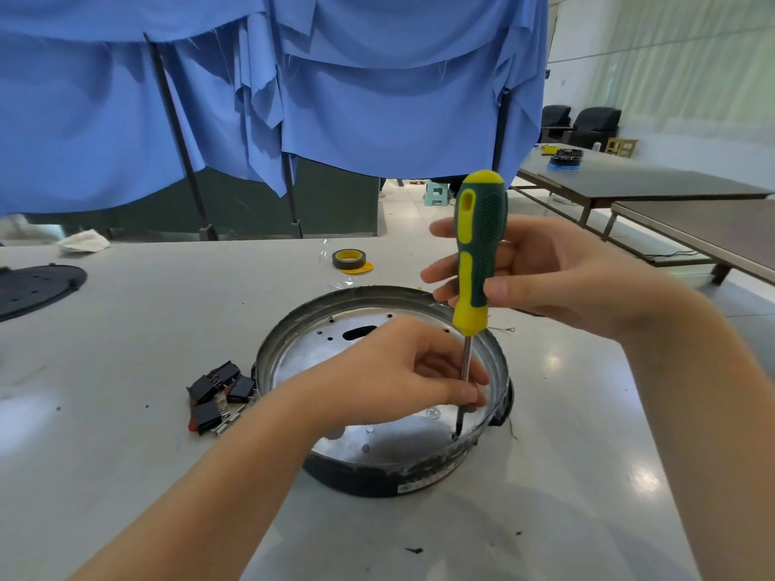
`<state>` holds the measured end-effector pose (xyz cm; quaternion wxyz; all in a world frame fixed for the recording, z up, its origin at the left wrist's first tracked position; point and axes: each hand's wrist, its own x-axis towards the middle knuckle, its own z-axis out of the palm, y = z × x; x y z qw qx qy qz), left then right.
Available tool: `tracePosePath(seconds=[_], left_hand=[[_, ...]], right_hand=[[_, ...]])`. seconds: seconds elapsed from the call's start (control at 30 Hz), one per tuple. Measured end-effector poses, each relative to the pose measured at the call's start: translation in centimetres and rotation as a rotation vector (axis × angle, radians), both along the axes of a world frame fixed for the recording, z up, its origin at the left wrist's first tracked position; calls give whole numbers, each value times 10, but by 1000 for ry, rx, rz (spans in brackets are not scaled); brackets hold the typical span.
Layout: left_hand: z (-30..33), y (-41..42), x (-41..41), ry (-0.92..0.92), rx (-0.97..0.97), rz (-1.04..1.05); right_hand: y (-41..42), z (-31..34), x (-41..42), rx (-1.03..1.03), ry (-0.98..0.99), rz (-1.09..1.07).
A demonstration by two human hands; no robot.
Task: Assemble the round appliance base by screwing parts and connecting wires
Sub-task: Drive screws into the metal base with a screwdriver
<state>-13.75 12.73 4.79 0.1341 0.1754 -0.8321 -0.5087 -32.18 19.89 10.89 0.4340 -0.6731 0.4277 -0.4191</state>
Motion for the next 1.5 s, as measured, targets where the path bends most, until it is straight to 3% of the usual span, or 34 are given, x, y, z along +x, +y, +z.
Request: tracePosePath(seconds=[0.17, 0.3, 0.5, 0.67, 0.87, 1.0, 1.27, 1.5], left_hand=[[-3, 0, -3, 32, -109, 121], [-6, 0, -7, 29, -167, 161], [-4, -3, -3, 27, 35, -6], [-2, -5, -3, 32, -13, 48], [-2, -10, 4, -265, -224, -17], [-7, -8, 3, -381, -329, -28], [-11, -5, -2, -361, -375, -21], [-12, -5, -2, -328, -363, -20]], right_hand=[[-4, -1, 3, -38, 141, -137], [-4, -2, 4, -48, 116, -165], [-3, -2, 8, -1, 96, -122], [-5, -3, 10, 2, 167, -201], [-3, 0, 10, -33, 192, -242], [-3, 1, 12, -36, 188, -253], [-1, 2, 11, -48, 186, -246], [7, 10, -5, -169, -12, -377]])
